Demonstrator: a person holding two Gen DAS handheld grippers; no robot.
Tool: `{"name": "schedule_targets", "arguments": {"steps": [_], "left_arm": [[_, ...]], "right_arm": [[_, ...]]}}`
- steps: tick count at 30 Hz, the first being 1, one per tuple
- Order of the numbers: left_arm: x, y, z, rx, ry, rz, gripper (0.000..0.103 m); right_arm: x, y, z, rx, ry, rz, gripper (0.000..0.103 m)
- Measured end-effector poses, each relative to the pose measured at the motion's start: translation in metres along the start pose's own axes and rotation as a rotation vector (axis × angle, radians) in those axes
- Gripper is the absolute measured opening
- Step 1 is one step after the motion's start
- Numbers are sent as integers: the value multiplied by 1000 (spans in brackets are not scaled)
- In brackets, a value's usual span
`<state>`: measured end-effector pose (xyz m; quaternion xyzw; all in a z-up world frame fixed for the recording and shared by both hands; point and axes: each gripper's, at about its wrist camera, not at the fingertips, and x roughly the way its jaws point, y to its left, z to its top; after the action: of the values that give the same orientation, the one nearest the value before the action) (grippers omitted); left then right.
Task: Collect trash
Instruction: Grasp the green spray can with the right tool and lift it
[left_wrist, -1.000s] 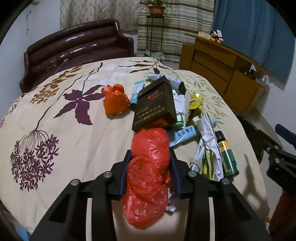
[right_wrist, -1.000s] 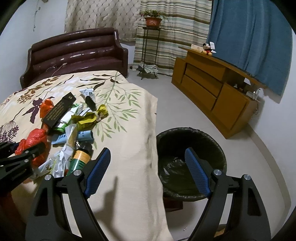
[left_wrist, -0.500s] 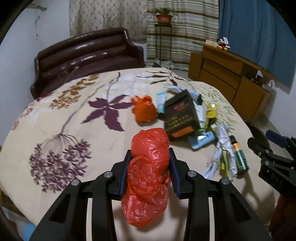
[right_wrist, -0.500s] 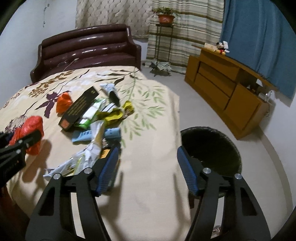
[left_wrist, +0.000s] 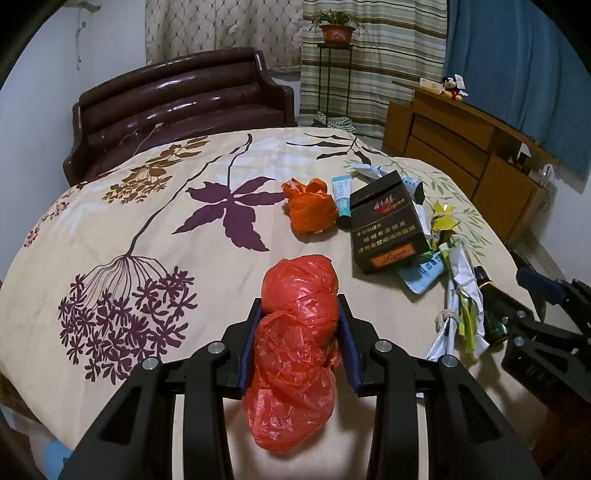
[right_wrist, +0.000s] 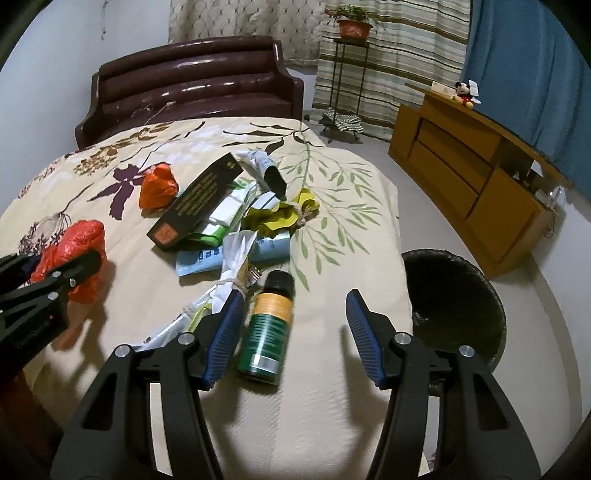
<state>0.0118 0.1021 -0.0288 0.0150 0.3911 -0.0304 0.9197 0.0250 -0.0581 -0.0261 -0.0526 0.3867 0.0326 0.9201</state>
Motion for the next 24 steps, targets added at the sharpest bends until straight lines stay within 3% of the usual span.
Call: {"name": "schedule_targets", "arguments": {"steps": [4,10,24], "left_arm": [[3,1,-2,-5,4,-5,38],[6,1,-2,-6,5,-14,38],[-2,-32,13,-2,-50,-67,38]], "right_arm": [[8,-4,-4,9,38,-7,46],[13,-8,-8,22,51,14,23],[-1,-38,-3,63,-17,-17,23]]}}
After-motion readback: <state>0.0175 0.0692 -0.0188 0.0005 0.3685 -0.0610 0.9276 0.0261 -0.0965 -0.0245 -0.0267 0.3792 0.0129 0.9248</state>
